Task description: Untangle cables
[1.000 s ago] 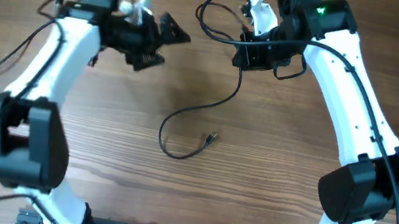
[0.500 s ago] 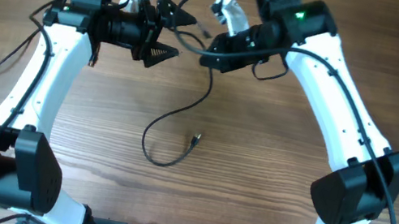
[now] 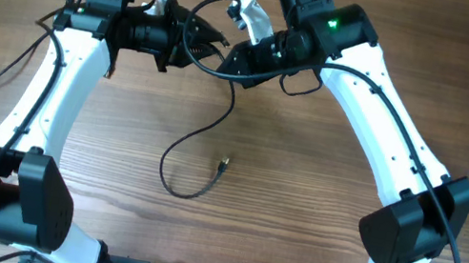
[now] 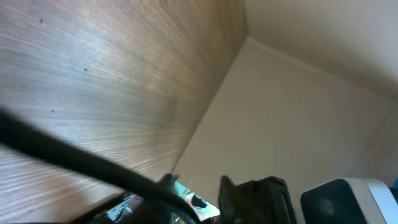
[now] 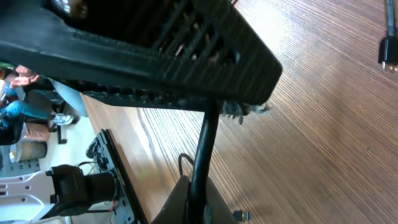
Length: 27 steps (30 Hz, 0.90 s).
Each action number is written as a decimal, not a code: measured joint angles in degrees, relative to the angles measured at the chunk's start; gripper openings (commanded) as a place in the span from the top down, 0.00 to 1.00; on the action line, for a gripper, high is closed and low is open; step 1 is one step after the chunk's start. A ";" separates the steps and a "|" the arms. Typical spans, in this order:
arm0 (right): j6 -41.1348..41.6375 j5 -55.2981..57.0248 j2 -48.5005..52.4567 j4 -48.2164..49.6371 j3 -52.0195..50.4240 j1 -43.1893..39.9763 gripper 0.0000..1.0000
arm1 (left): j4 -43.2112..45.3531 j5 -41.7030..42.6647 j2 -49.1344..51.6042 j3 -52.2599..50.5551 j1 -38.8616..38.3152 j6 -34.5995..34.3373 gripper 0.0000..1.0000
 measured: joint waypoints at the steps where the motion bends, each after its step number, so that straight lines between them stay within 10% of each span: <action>1: 0.00 0.00 0.00 0.02 0.00 0.00 0.94 | 0.00 -0.26 0.00 0.00 0.00 -0.02 0.85; 8: 0.00 -0.24 0.00 -0.13 0.00 0.00 0.94 | 0.00 -1.49 0.00 0.00 0.00 -0.11 0.96; 13: 0.33 -0.68 0.00 -0.13 0.00 0.11 0.10 | 0.02 -1.99 0.00 0.02 0.00 -0.26 0.96; 27: 8.09 8.94 0.00 -0.61 0.00 -0.52 0.00 | -7.69 -22.80 -13.70 -0.04 8.00 -0.02 0.96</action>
